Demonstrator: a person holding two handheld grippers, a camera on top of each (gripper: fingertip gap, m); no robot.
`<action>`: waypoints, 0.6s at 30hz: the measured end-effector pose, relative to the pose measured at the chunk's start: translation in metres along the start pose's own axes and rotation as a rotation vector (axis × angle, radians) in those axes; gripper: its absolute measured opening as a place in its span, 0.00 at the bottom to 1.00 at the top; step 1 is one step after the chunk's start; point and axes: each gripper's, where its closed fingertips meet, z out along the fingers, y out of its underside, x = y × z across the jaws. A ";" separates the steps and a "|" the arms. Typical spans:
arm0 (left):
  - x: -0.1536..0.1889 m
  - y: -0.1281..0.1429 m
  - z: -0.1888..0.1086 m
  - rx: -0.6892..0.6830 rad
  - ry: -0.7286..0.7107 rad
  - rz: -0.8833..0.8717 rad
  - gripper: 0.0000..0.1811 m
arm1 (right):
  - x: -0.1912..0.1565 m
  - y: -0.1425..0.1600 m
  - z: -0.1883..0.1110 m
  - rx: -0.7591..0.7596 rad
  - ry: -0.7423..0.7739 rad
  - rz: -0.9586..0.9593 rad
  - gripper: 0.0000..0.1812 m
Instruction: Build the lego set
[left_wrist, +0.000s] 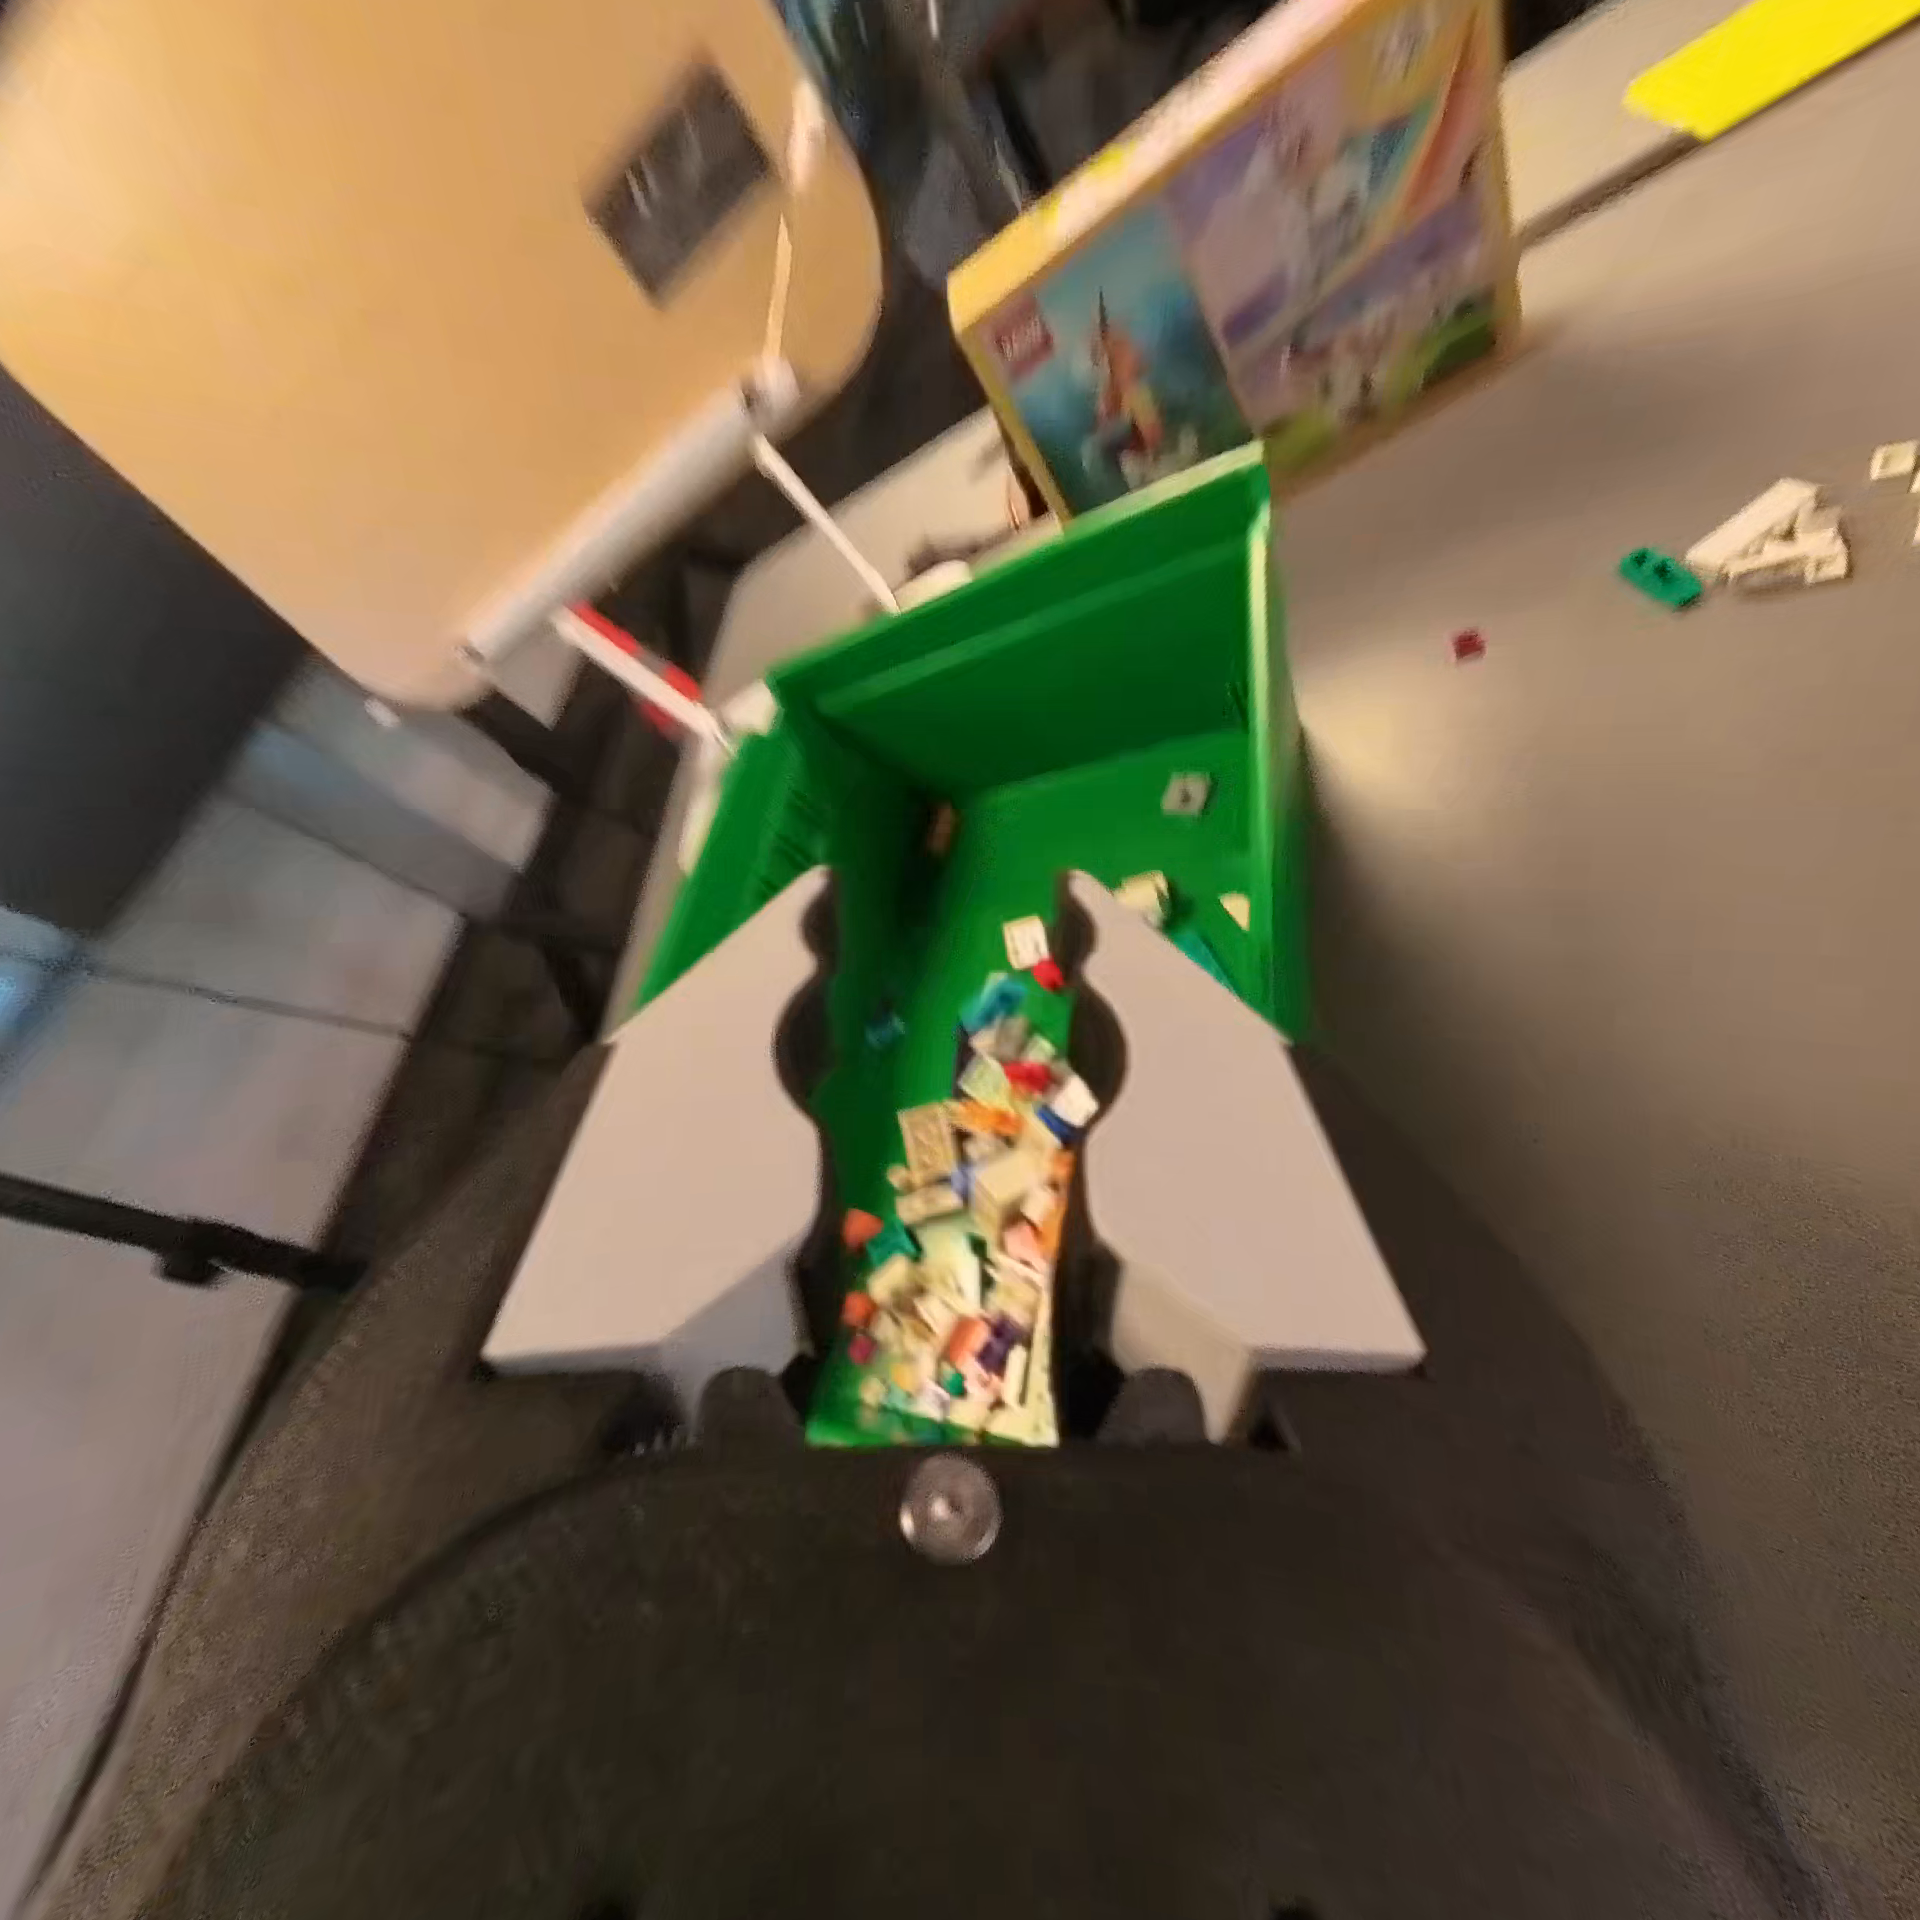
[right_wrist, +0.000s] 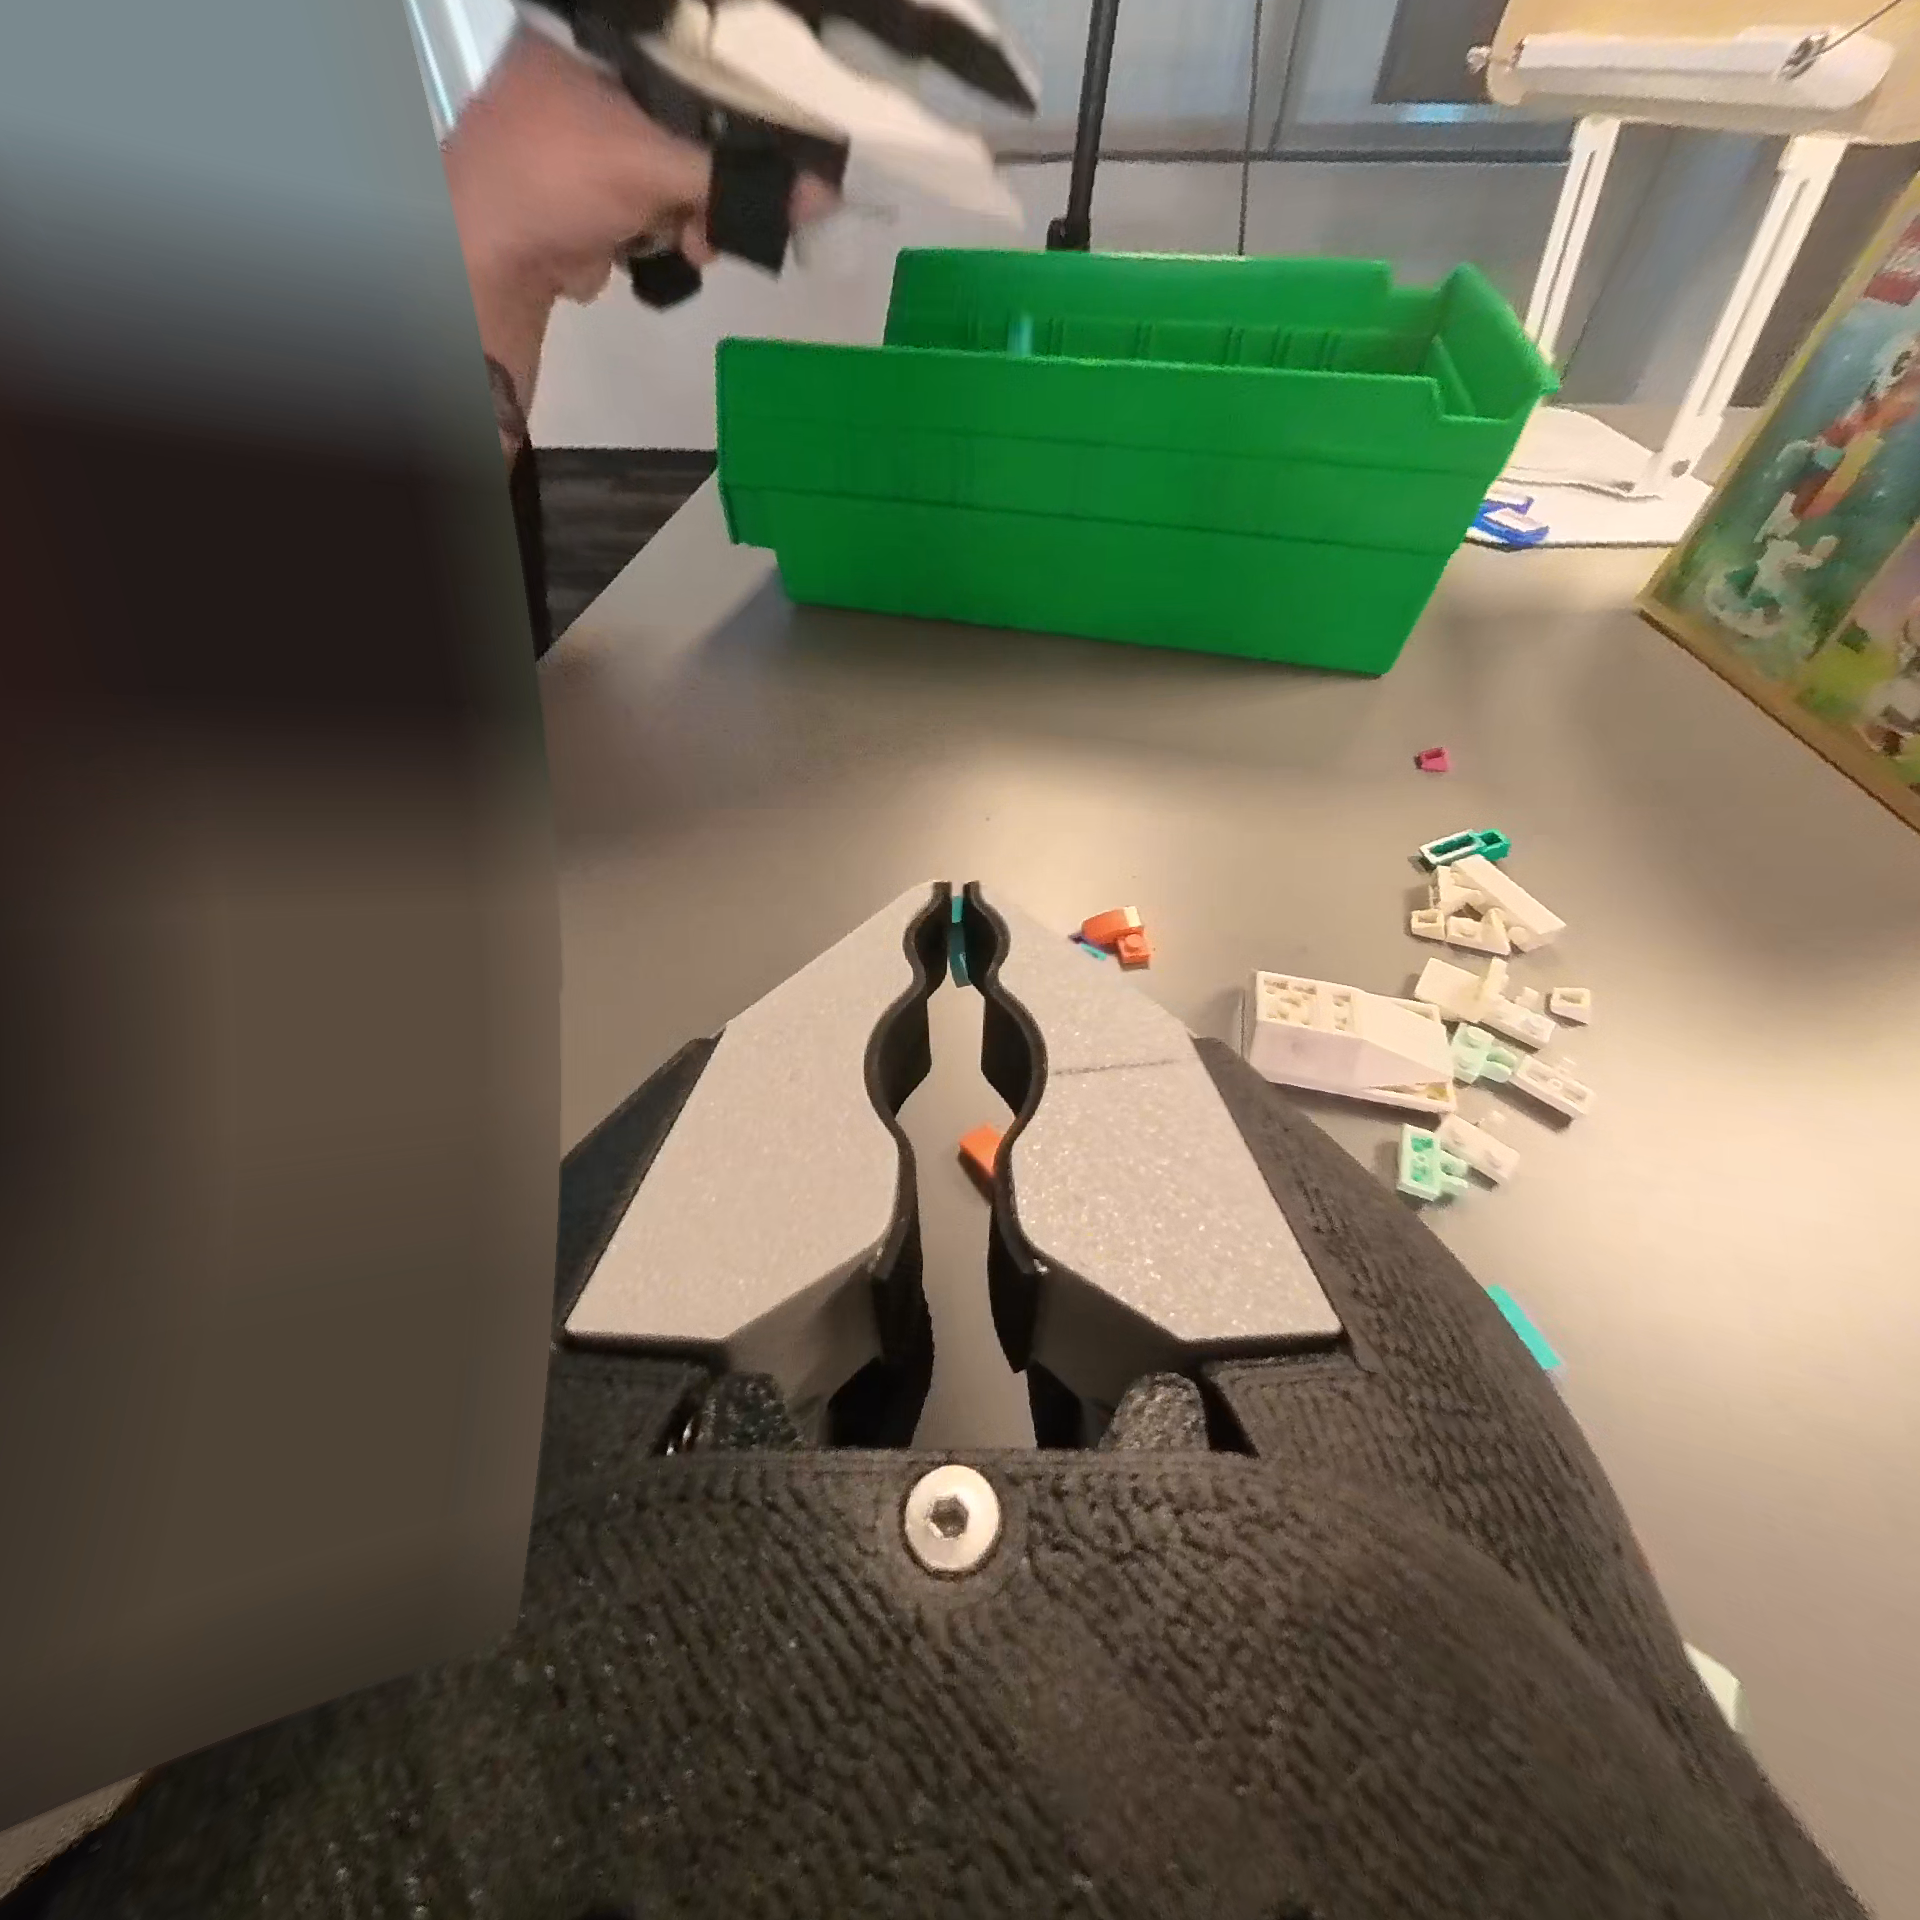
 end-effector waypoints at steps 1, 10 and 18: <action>0.003 0.011 0.007 -0.055 0.027 -0.040 0.31 | 0.002 -0.002 -0.001 0.012 0.006 0.009 0.00; 0.036 -0.021 -0.004 0.110 0.061 0.027 0.41 | 0.030 -0.018 -0.023 0.193 0.101 0.172 0.00; 0.172 -0.049 -0.018 0.308 0.488 0.155 0.34 | 0.023 0.022 0.008 -0.062 0.028 0.578 0.01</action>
